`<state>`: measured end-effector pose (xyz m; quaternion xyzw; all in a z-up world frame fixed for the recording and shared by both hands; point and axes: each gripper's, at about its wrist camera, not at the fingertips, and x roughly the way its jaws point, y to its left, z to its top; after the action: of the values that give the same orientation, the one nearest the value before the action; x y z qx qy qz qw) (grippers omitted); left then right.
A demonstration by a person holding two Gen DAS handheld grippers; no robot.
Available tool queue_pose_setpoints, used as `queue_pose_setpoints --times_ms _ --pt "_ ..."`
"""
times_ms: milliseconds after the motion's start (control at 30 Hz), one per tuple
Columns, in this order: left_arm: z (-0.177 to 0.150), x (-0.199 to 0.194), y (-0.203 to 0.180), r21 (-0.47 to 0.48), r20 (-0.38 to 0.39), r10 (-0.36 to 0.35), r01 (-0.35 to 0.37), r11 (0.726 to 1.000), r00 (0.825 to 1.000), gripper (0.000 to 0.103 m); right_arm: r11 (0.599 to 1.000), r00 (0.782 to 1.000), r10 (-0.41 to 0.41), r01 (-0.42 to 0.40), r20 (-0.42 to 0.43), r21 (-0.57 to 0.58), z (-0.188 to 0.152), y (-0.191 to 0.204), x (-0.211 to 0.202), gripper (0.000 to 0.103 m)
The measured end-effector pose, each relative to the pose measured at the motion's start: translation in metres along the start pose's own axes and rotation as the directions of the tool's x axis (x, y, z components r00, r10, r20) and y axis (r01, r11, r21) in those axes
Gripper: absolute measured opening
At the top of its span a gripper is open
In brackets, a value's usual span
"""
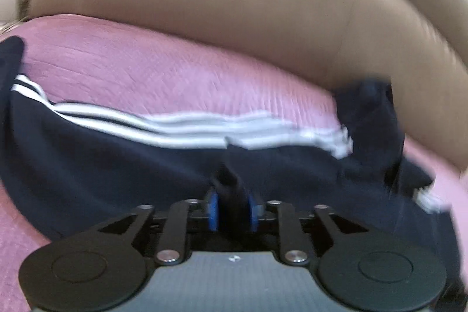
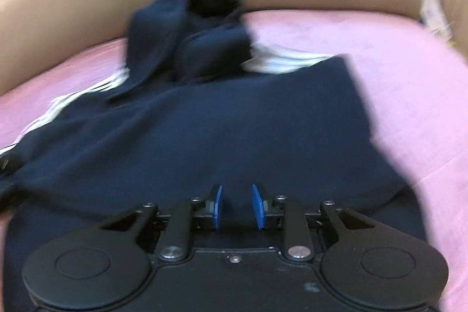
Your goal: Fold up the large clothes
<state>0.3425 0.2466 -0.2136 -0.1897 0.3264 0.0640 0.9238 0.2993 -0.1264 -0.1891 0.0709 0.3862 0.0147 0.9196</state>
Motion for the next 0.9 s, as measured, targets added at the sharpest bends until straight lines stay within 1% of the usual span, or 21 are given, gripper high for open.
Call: queue_pose_setpoints --times_ms 33,67,100,167,200,233,267,333,367,400,433,500,533,567,600,667,767,800,833,867,900 --pt "0.006 -0.01 0.007 -0.027 0.05 0.015 -0.014 1.0 0.999 0.048 1.0 0.999 0.024 -0.024 0.031 -0.003 -0.012 0.01 -0.006 0.037" --pt "0.011 -0.019 0.013 -0.044 0.096 0.049 -0.045 0.998 0.994 0.056 0.999 0.998 0.032 -0.031 0.056 -0.015 -0.02 0.018 -0.009 0.048" --pt "0.015 -0.027 0.019 -0.057 0.133 0.099 -0.092 0.994 0.986 0.057 0.999 0.995 0.028 -0.025 0.091 -0.041 -0.033 0.028 -0.011 0.051" --pt "0.024 -0.036 0.035 -0.091 0.163 0.23 -0.218 0.972 0.959 0.057 0.995 0.988 -0.009 0.023 0.157 -0.092 -0.056 0.043 -0.008 0.062" --pt "0.027 -0.039 0.044 -0.109 0.17 0.284 -0.268 0.957 0.944 0.057 0.993 0.985 -0.033 0.053 0.171 -0.11 -0.065 0.049 0.001 0.063" --pt "0.032 -0.042 0.056 -0.132 0.164 0.342 -0.323 0.937 0.925 0.057 0.99 0.975 -0.044 0.072 0.219 -0.125 -0.078 0.052 0.002 0.064" --pt "0.038 -0.043 0.069 -0.151 0.153 0.389 -0.368 0.918 0.908 0.057 0.988 0.969 -0.052 0.085 0.24 -0.131 -0.081 0.054 0.001 0.065" --pt "0.054 -0.046 0.103 -0.199 0.147 0.45 -0.419 0.886 0.881 0.057 0.989 0.972 -0.039 0.07 0.232 -0.13 -0.081 0.052 0.002 0.069" --pt "0.063 -0.044 0.117 -0.213 0.148 0.474 -0.44 0.872 0.868 0.058 0.992 0.973 -0.023 0.051 0.23 -0.116 -0.081 0.048 0.003 0.071" --pt "0.073 -0.04 0.131 -0.204 0.151 0.486 -0.454 0.867 0.861 0.059 0.994 0.974 -0.005 0.029 0.226 -0.101 -0.08 0.045 0.003 0.072" --pt "0.083 -0.033 0.146 -0.169 0.163 0.497 -0.473 0.865 0.852 0.059 0.996 0.974 0.009 0.012 0.226 -0.093 -0.08 0.043 0.004 0.074" --pt "0.099 -0.017 0.168 -0.108 0.169 0.521 -0.51 0.853 0.837 0.069 0.996 0.972 0.021 0.0 0.233 -0.089 -0.082 0.041 0.002 0.076" --pt "0.106 -0.006 0.183 -0.109 0.146 0.543 -0.532 0.84 0.827 0.071 0.996 0.971 0.022 -0.001 0.237 -0.09 -0.082 0.041 0.004 0.076" --pt "0.111 0.004 0.194 -0.114 0.128 0.562 -0.55 0.827 0.817 0.071 0.996 0.971 0.024 -0.002 0.239 -0.089 -0.082 0.04 0.006 0.077" --pt "0.115 0.014 0.203 -0.109 0.106 0.571 -0.561 0.82 0.814 0.071 0.996 0.97 0.025 -0.005 0.241 -0.087 -0.082 0.04 0.006 0.077" --pt "0.121 0.035 0.216 -0.087 0.067 0.606 -0.6 0.795 0.793 0.07 0.996 0.97 0.03 -0.01 0.241 -0.084 -0.083 0.039 0.006 0.077" --pt "0.126 0.052 0.219 -0.04 0.07 0.621 -0.619 0.784 0.781 0.07 0.996 0.969 0.027 -0.005 0.245 -0.087 -0.084 0.04 0.006 0.077" --pt "0.123 0.055 0.223 -0.02 0.055 0.628 -0.628 0.778 0.776 0.055 0.996 0.969 0.025 -0.003 0.247 -0.089 -0.084 0.04 0.006 0.078" --pt "0.125 0.062 0.228 -0.001 0.024 0.637 -0.637 0.771 0.77 0.035 0.996 0.968 0.026 -0.004 0.248 -0.089 -0.084 0.04 0.006 0.078" --pt "0.126 0.065 0.232 0.004 0.003 0.635 -0.635 0.773 0.773 0.009 0.996 0.968 0.026 -0.004 0.249 -0.088 -0.084 0.039 0.007 0.078" --pt "0.126 0.06 0.233 -0.011 0.014 0.615 -0.615 0.789 0.789 0.009 0.996 0.968 0.024 -0.001 0.25 -0.09 -0.084 0.04 0.007 0.078"
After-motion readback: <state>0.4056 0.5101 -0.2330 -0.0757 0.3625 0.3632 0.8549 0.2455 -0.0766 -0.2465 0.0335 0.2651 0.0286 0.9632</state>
